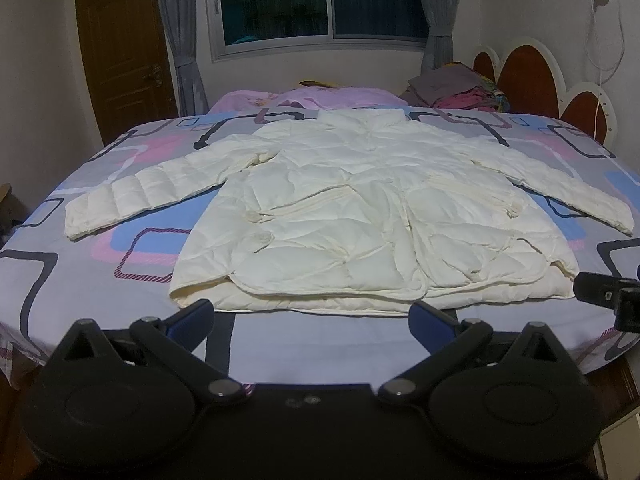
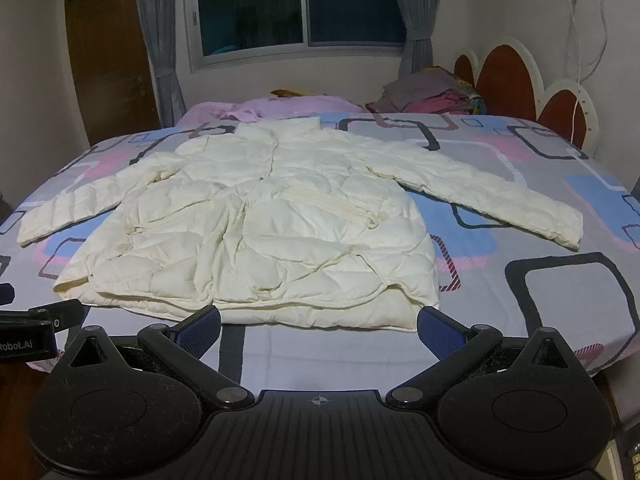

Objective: Fold large clothes

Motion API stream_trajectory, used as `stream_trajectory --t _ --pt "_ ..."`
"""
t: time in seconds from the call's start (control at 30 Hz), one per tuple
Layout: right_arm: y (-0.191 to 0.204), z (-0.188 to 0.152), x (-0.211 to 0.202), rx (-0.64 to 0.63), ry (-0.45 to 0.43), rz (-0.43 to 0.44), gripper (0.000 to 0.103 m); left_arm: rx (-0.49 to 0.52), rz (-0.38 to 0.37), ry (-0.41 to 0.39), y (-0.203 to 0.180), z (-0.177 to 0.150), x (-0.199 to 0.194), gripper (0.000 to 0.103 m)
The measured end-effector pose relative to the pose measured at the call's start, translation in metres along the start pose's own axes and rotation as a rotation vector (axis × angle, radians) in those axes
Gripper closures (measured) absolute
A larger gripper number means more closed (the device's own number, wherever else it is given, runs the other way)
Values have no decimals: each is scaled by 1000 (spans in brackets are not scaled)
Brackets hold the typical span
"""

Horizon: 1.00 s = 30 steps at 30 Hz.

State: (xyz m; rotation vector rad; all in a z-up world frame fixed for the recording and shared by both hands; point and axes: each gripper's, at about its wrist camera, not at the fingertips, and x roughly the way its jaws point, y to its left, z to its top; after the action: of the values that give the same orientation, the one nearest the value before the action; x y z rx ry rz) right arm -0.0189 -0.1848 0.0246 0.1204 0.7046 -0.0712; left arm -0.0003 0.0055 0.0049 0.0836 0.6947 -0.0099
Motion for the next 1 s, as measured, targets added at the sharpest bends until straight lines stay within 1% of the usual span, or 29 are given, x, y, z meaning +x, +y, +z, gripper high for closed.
stream_trajectory --t 1.0 --pt "6 0 1 -6 2 -4 0 -5 0 -8 2 -1 -2 0"
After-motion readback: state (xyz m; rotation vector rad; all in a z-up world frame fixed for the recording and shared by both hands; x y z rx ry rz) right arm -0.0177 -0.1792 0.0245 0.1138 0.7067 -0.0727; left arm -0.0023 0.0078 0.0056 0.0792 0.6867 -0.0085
